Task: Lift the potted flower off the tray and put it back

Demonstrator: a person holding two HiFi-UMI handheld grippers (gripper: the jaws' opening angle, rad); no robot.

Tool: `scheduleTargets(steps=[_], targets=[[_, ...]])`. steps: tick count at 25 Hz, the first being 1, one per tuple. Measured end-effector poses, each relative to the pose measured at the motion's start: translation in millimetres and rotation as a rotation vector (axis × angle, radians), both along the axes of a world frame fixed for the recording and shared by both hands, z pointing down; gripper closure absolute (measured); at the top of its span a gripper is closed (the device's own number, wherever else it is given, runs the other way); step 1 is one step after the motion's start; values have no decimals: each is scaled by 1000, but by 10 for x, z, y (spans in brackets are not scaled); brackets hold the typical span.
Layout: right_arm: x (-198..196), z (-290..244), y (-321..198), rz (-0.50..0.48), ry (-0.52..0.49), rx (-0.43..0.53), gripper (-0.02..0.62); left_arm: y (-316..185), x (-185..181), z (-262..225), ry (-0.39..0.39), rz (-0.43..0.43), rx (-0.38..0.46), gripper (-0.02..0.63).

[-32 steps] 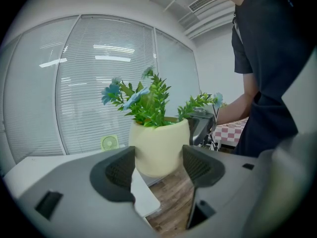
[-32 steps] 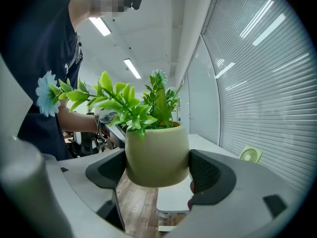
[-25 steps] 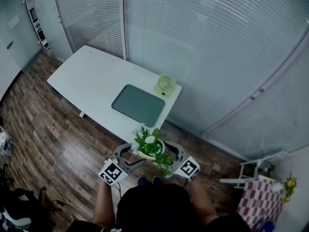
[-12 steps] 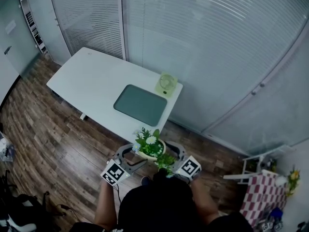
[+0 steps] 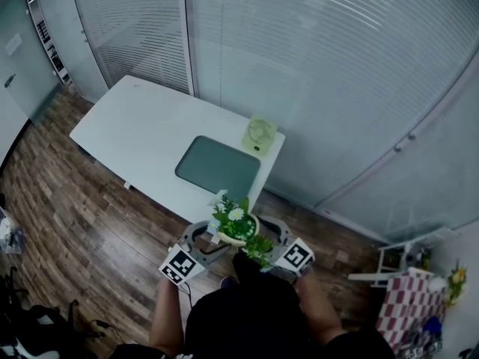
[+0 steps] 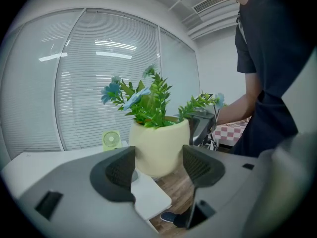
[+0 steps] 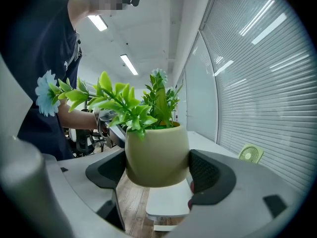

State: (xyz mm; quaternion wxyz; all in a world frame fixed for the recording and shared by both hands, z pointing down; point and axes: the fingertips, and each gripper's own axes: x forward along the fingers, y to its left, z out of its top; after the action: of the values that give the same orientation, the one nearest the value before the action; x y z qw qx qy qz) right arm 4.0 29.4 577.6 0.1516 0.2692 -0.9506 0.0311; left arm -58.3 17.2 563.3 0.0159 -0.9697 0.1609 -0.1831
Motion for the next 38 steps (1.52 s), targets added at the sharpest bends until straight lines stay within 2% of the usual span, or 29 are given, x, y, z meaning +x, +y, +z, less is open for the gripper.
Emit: scheduleTargets(steps=[9,16,32,38], targets=[[159,67,-629,-9,22,-6,224,-622,150,56,-17,-12,-6,311],[241,86,-1026,-17,34,-9,224,-1012,245,126,-1,-18,-28,311],[392,406,-1514,-34,78,-64,224,-1498,399,450,-36,-46,-59,311],[376,560,-1636,-43,97,-76,224,-1616,388,638,-55,-59,-94,311]])
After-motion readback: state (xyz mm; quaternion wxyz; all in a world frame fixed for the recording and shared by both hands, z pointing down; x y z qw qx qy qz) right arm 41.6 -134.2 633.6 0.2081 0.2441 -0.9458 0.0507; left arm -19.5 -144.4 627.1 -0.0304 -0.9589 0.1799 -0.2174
